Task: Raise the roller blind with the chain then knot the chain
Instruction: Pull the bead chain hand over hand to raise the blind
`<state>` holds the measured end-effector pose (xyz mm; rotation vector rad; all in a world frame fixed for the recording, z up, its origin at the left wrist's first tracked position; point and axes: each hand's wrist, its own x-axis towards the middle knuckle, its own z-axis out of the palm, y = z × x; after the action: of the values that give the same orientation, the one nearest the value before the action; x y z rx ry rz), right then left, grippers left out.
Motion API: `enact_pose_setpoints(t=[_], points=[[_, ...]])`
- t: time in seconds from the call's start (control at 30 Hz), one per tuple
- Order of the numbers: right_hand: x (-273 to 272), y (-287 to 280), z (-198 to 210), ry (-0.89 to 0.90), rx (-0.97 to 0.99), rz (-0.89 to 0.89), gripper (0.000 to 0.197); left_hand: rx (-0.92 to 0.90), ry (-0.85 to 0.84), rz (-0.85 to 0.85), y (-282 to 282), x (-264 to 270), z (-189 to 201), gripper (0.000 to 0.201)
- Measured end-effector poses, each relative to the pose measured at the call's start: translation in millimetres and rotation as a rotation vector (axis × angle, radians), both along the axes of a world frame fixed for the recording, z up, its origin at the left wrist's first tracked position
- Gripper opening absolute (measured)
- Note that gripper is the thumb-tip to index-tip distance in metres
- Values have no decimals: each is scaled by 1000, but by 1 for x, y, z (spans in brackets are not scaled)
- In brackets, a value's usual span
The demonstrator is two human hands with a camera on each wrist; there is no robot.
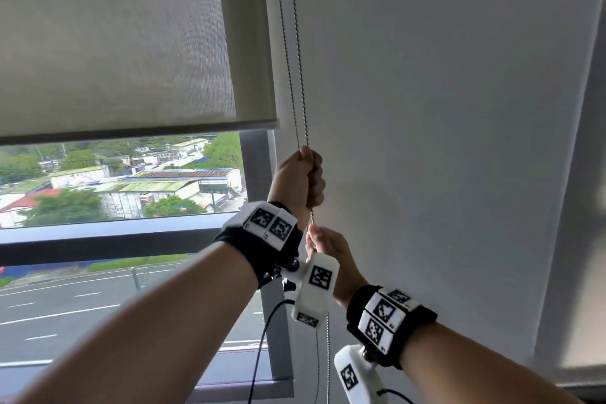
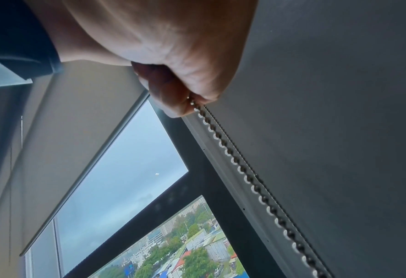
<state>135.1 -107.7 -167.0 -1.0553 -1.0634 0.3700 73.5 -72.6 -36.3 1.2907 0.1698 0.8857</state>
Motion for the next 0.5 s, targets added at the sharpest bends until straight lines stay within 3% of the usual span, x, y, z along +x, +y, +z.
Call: enact_pose_setpoints(t=[0.2, 0.33, 0.5], points=[[9, -19, 2, -160, -113, 24, 22, -20, -32, -30, 1, -6, -17, 42], [24, -20, 25, -259, -86, -28, 33, -23, -31, -16, 0, -11, -29, 39], [26, -11, 78, -243, -14, -86, 26, -46, -15, -15, -4, -12, -49, 39]])
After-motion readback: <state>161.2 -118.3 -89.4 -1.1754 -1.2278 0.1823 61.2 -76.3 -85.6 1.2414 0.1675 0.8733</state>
